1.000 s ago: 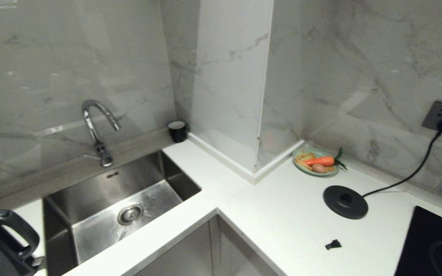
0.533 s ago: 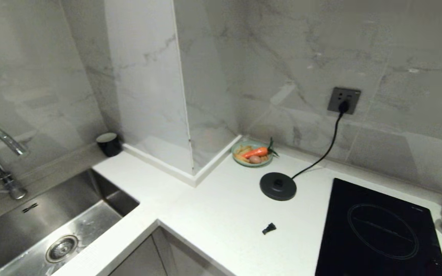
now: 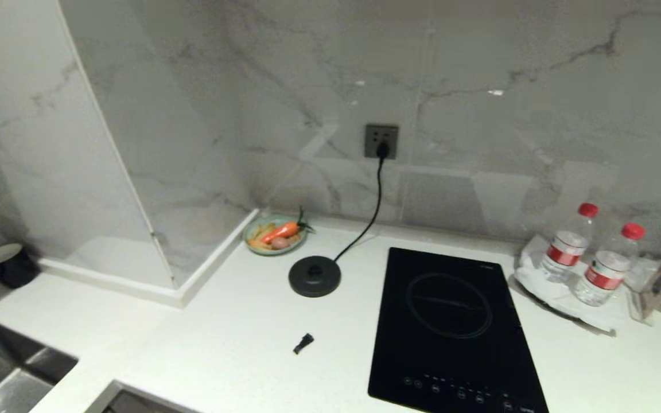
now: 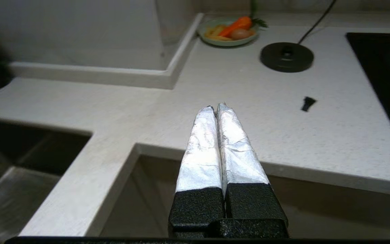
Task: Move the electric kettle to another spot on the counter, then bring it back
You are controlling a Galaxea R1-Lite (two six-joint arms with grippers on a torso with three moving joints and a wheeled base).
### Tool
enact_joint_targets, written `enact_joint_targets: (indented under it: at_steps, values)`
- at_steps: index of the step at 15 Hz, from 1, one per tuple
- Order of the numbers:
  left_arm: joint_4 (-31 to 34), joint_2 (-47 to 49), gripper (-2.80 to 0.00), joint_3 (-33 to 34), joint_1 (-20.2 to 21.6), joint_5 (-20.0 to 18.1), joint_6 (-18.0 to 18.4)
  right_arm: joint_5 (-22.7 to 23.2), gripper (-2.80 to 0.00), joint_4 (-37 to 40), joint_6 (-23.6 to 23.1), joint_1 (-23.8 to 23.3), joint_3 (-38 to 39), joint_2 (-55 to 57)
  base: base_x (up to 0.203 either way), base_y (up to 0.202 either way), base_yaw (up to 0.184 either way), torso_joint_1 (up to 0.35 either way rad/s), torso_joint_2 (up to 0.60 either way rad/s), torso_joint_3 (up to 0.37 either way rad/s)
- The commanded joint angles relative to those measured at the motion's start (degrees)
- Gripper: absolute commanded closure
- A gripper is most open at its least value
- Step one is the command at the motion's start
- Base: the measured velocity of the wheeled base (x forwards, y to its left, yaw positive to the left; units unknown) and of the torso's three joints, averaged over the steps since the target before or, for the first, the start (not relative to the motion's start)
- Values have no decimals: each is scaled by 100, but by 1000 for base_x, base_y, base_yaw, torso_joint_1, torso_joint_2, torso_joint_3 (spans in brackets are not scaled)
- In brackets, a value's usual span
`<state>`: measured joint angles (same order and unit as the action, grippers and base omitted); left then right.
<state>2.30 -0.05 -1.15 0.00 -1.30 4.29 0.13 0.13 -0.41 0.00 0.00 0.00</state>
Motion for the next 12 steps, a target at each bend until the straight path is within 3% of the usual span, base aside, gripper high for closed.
enact_joint_targets:
  at_steps: [1, 8, 12]
  values:
    - [1, 14, 0, 0, 0, -1, 2, 4, 0, 4, -3, 0, 0, 0, 2, 6, -170, 2, 2, 4]
    - [-2, 14, 0, 0, 0, 7, 2, 4, 0, -5, -3, 0, 0, 0, 1, 7, -174, 1, 1, 2]
    - [-2, 14, 0, 0, 0, 7, 2, 4, 0, 4, 6, 0, 0, 0, 1, 2, -48, 2, 3, 1]
